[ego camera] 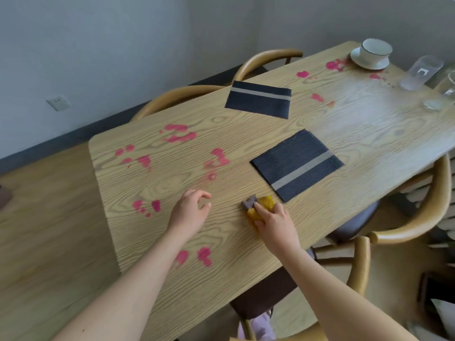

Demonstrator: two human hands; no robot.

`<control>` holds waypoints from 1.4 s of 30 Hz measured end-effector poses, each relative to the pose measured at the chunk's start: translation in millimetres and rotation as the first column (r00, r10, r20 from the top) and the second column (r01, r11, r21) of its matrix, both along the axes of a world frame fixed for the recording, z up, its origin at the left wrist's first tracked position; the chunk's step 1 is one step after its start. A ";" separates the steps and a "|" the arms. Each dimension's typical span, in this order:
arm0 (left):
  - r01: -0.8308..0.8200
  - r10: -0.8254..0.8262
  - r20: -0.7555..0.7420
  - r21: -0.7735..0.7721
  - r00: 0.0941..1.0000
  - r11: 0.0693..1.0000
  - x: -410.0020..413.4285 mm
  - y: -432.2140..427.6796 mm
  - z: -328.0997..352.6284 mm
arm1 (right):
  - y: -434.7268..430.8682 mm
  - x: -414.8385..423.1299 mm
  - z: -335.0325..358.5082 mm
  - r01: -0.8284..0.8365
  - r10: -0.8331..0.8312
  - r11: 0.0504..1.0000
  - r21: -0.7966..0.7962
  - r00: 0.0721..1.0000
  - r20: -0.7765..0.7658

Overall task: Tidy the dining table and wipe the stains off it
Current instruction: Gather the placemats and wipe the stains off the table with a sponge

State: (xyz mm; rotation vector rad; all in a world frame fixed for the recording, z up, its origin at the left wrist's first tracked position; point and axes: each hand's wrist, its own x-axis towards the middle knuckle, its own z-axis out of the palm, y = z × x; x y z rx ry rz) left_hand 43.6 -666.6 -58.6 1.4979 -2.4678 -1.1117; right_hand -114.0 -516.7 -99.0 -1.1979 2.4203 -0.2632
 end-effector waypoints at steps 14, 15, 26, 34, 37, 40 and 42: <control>0.178 -0.176 -0.042 0.056 0.983 0.982 132.2 -8.1 5.2 | -2.3 117.4 -4.1 0.223 -0.224 0.975 -0.012 0.975 -0.014; 0.183 -0.181 -0.038 0.055 0.983 0.981 137.7 -10.0 6.1 | 2.1 113.7 -4.4 0.297 -0.297 0.955 -0.012 0.955 -0.001; 0.145 -0.135 -0.091 0.120 0.987 0.982 181.8 -25.6 12.5 | -48.8 235.3 5.2 0.071 -0.071 0.997 0.017 0.997 0.027; 0.165 -0.154 -0.091 0.123 0.984 0.979 192.9 -31.0 14.6 | -7.3 162.5 -0.9 0.198 -0.189 0.972 0.127 0.979 -0.077; 0.156 -0.144 -0.102 0.124 0.984 0.980 197.6 -33.0 11.9 | 4.4 145.9 -1.7 0.321 -0.310 0.930 0.179 0.947 -0.089; 0.149 -0.136 -0.103 0.133 0.985 0.980 202.9 -33.8 8.8 | -10.1 173.4 5.1 0.278 -0.270 0.951 0.136 0.960 -0.074; 0.138 -0.124 -0.107 0.137 0.986 0.981 206.1 -34.3 8.2 | -29.8 208.7 7.5 0.145 -0.142 0.987 0.075 0.989 -0.039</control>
